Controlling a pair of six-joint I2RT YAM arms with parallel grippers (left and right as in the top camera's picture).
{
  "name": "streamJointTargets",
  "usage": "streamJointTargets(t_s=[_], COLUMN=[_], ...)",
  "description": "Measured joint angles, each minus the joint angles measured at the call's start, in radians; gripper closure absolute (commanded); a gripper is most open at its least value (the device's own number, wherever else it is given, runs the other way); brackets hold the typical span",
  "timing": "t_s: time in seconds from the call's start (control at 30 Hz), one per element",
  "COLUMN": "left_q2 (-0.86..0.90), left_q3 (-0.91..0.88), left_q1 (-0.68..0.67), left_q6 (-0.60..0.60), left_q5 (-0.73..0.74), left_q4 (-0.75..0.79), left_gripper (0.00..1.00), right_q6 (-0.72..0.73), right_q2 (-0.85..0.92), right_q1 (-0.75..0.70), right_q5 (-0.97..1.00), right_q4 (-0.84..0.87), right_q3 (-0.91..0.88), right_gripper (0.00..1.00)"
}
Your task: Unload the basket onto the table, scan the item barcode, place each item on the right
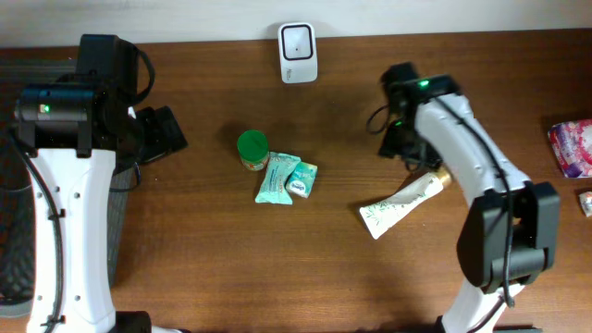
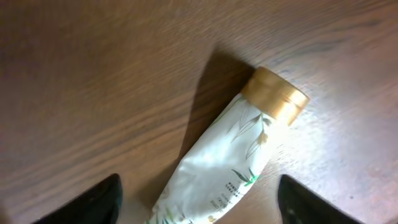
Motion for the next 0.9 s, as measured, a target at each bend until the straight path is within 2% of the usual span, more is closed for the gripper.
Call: streamJointTargets(t_s=[0.03,0.13,0.23,0.33,0.4,0.43,0.47,0.7,0.77,0.83,0.9], left_q2=[0.000,0.000,0.000,0.000,0.000,0.000,0.000,0.000,0.000,0.000,0.000], left_q3=[0.000,0.000,0.000,0.000,0.000,0.000,0.000,0.000,0.000,0.000,0.000], left_q1=[0.000,0.000,0.000,0.000,0.000,0.000,0.000,0.000,0.000,0.000,0.000], left_q6=[0.000,0.000,0.000,0.000,0.000,0.000,0.000,0.000,0.000,0.000,0.000], left_q5=[0.000,0.000,0.000,0.000,0.000,0.000,0.000,0.000,0.000,0.000,0.000], left_q4=[0.000,0.000,0.000,0.000,0.000,0.000,0.000,-0.001,0.000,0.000,0.000], left_gripper=[0.01,0.01,0.01,0.01,0.01,0.01,0.01,0.01,0.01,0.01,0.01], right_q6=[-0.097,-0.291,-0.374,-0.391,-0.296,-0.224,-0.184,0.075,0.103,0.117,0.127], right_q2=[0.000,0.000,0.000,0.000,0.000,0.000,0.000,0.002,0.002,0.002,0.001], right_q1=[-0.063,-0.157,-0.156,-0.122,-0.074,-0.048,-0.032,0.051,0.051,0.051,0.051], right_q5=[-0.114,-0.276,-0.321,-0.311,-0.201,-0.126,-0.090,0.079,0.095,0.108,0.121], right_q4=[0.001,-0.063,-0.111,-0.107,-0.101,-0.099,-0.090,0.132,0.160,0.186,0.189], right_q3=[0.000,0.000,0.000,0.000,-0.012,-0.035,-0.051,-0.258,-0.307,-0.343,-0.347], right_gripper=[0.23,0.23,0.23,0.22,0.19,0.12,0.01,0.03,0.27,0.62,0.73])
